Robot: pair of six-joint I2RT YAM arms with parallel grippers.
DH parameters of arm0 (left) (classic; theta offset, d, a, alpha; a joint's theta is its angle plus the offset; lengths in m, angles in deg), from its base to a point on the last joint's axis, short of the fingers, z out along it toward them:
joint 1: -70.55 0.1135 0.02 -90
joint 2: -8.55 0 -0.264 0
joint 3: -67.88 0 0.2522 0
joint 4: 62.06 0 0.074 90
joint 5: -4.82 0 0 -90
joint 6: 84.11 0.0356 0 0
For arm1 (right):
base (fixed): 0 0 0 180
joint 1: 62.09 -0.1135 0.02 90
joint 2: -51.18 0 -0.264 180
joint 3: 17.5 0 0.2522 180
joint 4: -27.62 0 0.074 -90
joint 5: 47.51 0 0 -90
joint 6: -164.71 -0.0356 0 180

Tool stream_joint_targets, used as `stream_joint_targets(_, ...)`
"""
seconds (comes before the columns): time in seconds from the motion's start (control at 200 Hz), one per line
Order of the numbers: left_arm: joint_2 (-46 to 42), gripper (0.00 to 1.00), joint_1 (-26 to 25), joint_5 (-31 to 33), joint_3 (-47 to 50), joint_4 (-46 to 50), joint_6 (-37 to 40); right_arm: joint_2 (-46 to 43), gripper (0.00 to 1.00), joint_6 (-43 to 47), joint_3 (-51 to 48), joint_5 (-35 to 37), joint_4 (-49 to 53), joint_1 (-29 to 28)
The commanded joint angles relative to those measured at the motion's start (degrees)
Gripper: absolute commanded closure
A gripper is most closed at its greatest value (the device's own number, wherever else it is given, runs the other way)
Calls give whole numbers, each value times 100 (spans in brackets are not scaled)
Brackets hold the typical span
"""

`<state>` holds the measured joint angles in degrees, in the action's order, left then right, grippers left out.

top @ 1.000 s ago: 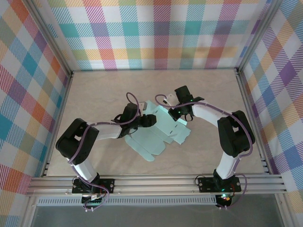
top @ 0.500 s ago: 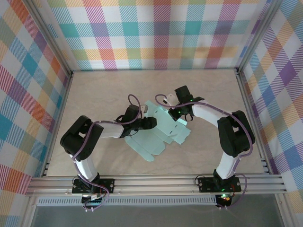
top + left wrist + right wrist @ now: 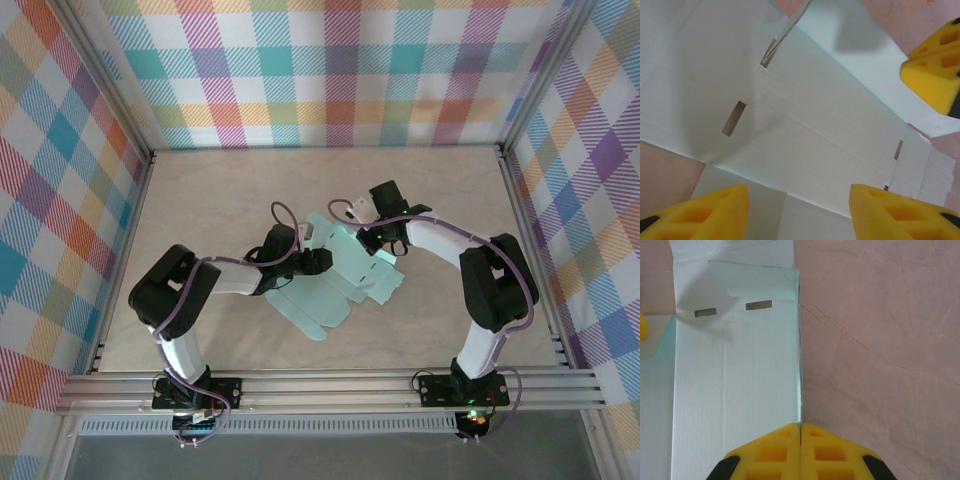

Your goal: Fold the paper box

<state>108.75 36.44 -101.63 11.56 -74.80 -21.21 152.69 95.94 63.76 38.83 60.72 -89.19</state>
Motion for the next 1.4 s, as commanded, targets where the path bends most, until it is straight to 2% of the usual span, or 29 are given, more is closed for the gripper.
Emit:
stream_joint_targets(0.0, -697, 43, -63, 360, -5, 542, 417, -175, 100, 100, -20, 26, -40, -79)
stream_joint_targets(0.095, -1152, 42, -1, 425, 3, 707, 672, -168, 100, 310, -85, 465, -129, -238)
stream_joint_targets(0.18, -1463, 41, 77, 643, 16, 944, 894, -224, 100, 297, -162, 574, -269, -274)
stream_joint_targets(0.345, -1783, 41, 488, 725, 237, 964, 932, -309, 100, 381, -277, 953, -475, -387)
stream_joint_targets(0.525, -1950, 40, 760, 797, 409, 958, 864, -533, 100, 364, -374, 897, -581, -393)
stream_joint_targets(0.67, -1830, 38, 863, 568, 369, 881, 872, -527, 100, 365, -203, 423, -211, -389)
stream_joint_targets(0.795, -1672, 37, 838, 415, 196, 872, 1158, -495, 100, 311, -118, 174, -128, -380)
stream_joint_targets(0.87, -1670, 37, 755, 605, 58, 1000, 1467, -517, 100, 296, -89, 301, -181, -387)
stream_joint_targets(1.045, -1743, 37, 769, 1000, 3, 971, 1572, -728, 100, 549, -196, 1009, -466, -516)
stream_joint_targets(1.395, -1866, 37, 1448, 798, 273, 580, 718, -885, 100, 1728, -654, 2934, -1766, -1244)
